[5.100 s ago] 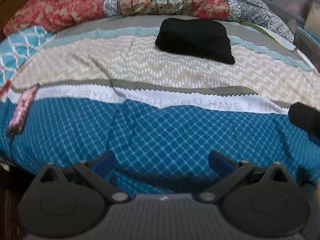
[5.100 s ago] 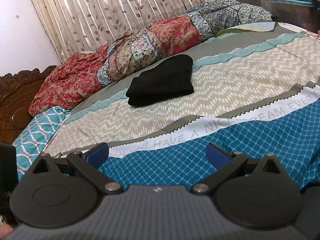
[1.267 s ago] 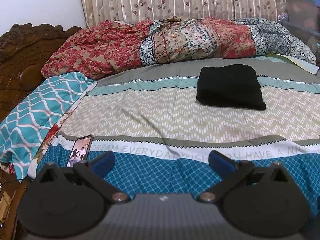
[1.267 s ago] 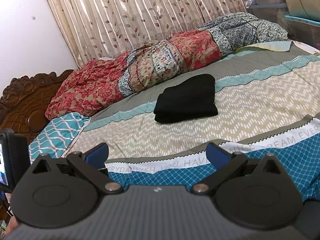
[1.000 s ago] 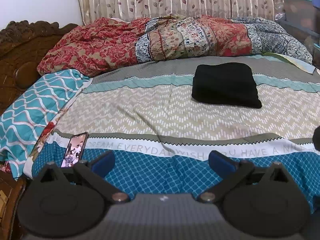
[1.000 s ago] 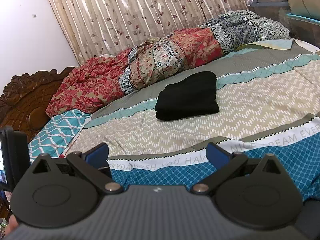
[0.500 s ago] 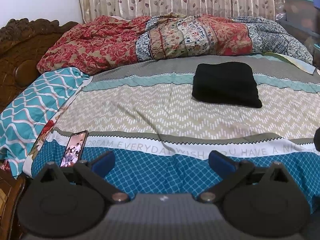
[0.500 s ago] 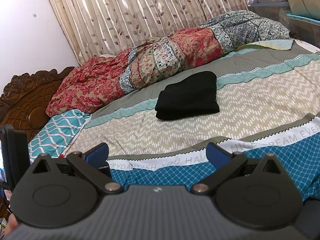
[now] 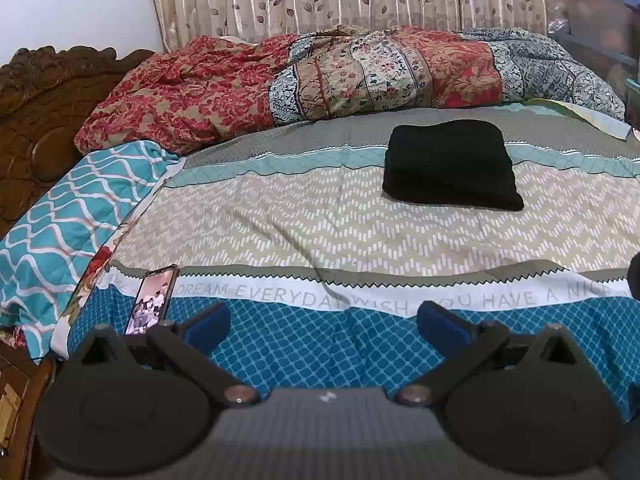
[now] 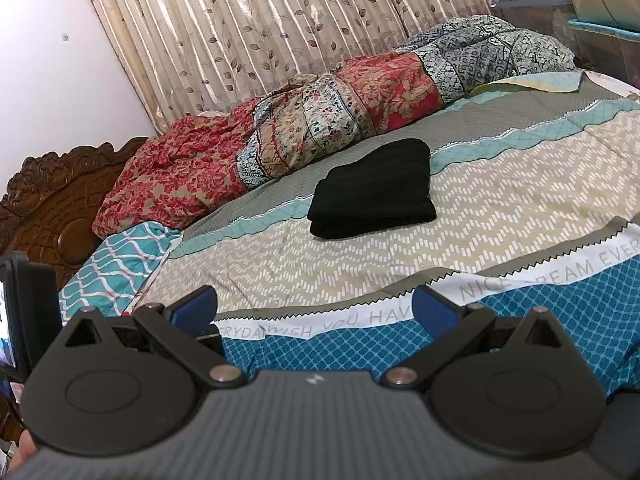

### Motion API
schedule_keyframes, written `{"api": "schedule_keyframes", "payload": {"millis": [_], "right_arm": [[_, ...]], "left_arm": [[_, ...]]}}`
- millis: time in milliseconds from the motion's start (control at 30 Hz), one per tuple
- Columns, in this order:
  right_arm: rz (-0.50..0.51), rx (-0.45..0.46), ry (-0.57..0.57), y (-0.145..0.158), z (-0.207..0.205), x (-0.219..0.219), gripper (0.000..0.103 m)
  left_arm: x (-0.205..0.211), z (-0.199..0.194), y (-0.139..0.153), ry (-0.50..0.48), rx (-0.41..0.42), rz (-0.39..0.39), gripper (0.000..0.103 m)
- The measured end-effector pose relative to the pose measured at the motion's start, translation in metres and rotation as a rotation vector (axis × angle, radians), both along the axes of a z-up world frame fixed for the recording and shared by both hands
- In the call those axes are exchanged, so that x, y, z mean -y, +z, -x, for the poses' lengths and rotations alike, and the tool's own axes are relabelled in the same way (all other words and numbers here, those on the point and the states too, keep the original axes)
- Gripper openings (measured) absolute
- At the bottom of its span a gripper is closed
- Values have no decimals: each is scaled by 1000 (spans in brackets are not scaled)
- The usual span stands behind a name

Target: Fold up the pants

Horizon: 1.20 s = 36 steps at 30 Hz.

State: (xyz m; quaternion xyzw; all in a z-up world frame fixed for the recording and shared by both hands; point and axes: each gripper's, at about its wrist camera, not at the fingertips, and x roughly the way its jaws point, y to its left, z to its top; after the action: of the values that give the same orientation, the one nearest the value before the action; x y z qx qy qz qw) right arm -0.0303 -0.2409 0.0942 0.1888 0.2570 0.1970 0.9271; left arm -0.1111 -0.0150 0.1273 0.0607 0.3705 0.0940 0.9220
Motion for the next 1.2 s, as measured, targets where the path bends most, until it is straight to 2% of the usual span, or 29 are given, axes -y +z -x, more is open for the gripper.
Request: {"api": "schedule_keyframes", "payload": {"millis": [233,1200], "right_arm": [[-10,-9,2,-2,-1,4,103],[-17,-25,4,-6,-3,5,103]], "left_arm": [[0,-1,3,4,20,-13,103],[5,-4,-2,13,0,-63,103]]}}
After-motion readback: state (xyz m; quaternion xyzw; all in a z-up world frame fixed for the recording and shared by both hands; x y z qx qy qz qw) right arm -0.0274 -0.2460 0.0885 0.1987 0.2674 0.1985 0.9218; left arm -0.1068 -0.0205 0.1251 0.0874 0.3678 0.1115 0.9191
